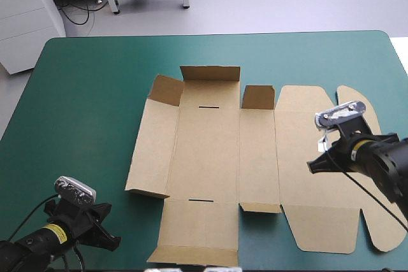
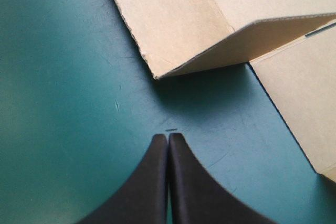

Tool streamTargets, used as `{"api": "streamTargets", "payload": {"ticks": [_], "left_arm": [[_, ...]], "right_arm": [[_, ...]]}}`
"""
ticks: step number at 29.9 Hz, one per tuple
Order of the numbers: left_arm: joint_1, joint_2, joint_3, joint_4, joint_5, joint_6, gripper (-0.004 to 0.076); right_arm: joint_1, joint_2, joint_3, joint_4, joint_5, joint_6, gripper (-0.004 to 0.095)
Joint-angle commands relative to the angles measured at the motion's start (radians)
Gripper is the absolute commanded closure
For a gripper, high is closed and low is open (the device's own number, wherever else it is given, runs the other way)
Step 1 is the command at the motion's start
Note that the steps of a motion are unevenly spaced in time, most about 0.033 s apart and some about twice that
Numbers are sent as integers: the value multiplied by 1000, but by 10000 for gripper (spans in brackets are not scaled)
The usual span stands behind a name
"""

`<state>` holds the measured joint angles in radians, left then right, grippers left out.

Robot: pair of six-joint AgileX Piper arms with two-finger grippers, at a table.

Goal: Fold the box

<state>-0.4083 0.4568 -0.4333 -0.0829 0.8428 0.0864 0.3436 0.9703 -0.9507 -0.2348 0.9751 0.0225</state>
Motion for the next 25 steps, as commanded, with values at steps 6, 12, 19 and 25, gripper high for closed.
{"api": "streamTargets", "payload": {"ticks": [6, 12, 19, 25], "left_arm": [[-5, 9, -26, -11, -55, -4, 756], [-5, 9, -28, -11, -53, -4, 756], [-5, 9, -113, -11, 47, -39, 756], [-5, 9, -264, -24, 149, -118, 756]], "right_arm": [[-8, -249, 136, 45, -35, -3, 930], [-8, -378, 218, 77, -26, -1, 930], [-8, -484, 292, 85, -28, -1, 930], [-8, -504, 297, 79, -27, -1, 930]]}}
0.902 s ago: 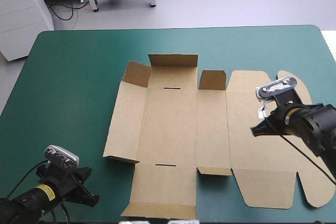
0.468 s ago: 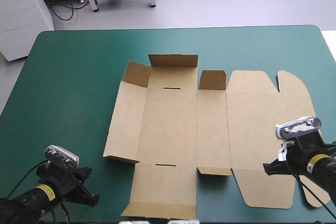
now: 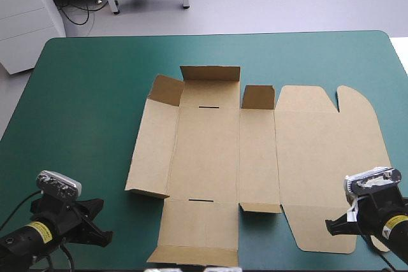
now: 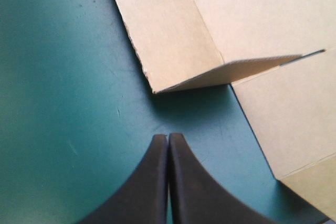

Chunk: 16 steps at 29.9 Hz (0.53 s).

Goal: Fold the box

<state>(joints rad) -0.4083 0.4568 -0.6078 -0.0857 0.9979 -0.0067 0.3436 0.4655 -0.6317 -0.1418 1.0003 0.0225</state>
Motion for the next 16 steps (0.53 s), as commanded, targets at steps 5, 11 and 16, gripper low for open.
{"api": "streamTargets", "payload": {"ticks": [5, 11, 16], "left_arm": [[-5, 58, -210, -8, 34, -67, 756], [-5, 197, -325, 30, 34, -65, 756], [-5, 343, -402, 51, 36, -69, 756]], "right_arm": [[-8, -1, -22, -12, -55, -1, 930], [-8, -1, -22, -10, -51, -1, 930], [-8, -1, -22, -10, -51, -1, 930]]}}
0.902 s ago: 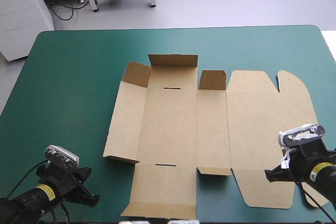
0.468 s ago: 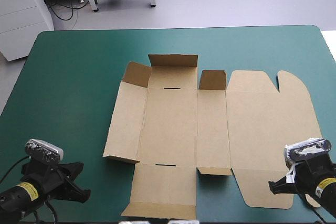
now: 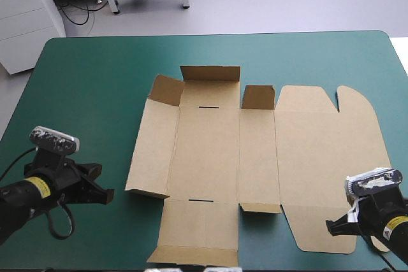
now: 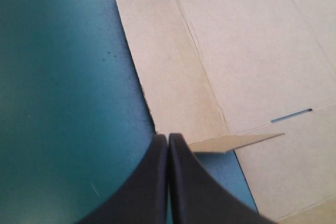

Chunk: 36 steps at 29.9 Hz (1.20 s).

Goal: Fold the box

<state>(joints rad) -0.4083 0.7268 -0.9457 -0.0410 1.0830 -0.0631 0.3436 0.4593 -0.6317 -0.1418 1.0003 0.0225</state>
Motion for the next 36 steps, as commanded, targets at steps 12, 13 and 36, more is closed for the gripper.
{"api": "streamTargets", "payload": {"ticks": [12, 13, 36], "left_arm": [[-3, 337, -145, 41, -69, -13, 225], [-3, 348, -146, 41, -69, -13, 172], [427, 517, -176, -379, 107, 373, 50]], "right_arm": [[-8, 5, -22, -10, -31, -2, 930], [-8, 5, -22, -10, -31, -3, 930], [-8, 5, -22, -12, -33, -22, 930]]}}
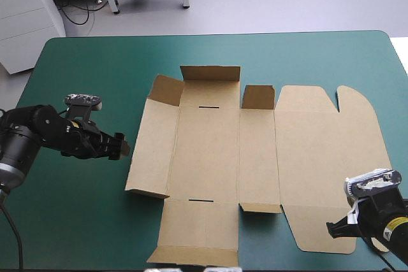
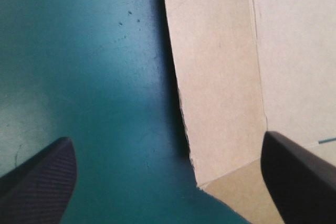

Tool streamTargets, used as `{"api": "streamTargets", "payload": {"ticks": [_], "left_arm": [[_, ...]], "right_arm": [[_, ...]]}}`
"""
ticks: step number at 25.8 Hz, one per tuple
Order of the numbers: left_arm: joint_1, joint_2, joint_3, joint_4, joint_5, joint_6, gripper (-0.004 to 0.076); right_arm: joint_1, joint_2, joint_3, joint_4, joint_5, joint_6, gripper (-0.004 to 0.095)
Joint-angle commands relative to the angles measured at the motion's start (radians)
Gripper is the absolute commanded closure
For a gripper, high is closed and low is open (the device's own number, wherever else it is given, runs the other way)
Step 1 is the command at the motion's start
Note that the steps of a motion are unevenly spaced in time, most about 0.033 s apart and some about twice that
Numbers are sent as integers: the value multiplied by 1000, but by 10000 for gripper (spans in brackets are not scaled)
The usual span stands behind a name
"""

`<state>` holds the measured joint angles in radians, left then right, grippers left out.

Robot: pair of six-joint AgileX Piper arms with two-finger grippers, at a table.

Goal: Fold the box

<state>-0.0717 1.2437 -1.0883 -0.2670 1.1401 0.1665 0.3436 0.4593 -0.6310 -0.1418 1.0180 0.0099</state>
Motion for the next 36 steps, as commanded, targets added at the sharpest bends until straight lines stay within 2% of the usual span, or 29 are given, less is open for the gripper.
{"api": "streamTargets", "payload": {"ticks": [1, 3, 9, 14, 26, 36], "left_arm": [[129, 17, -33, -200, 95, 197, 50], [190, 51, -33, -274, 165, 279, 50], [259, 142, -33, -360, 113, 336, 51], [257, 204, -33, -391, 124, 407, 51], [253, 302, -22, -433, 106, 413, 54], [213, 341, 143, -589, -9, 525, 54]], "right_arm": [[-8, 5, -23, -12, -51, -10, 930], [-8, 5, -23, -12, -51, -10, 930], [-8, 5, -23, -12, -51, -10, 930], [-8, 5, -23, -12, -52, -10, 930], [-8, 5, -23, -9, -50, -10, 930], [-8, 5, -23, 1, -49, 7, 930]]}}
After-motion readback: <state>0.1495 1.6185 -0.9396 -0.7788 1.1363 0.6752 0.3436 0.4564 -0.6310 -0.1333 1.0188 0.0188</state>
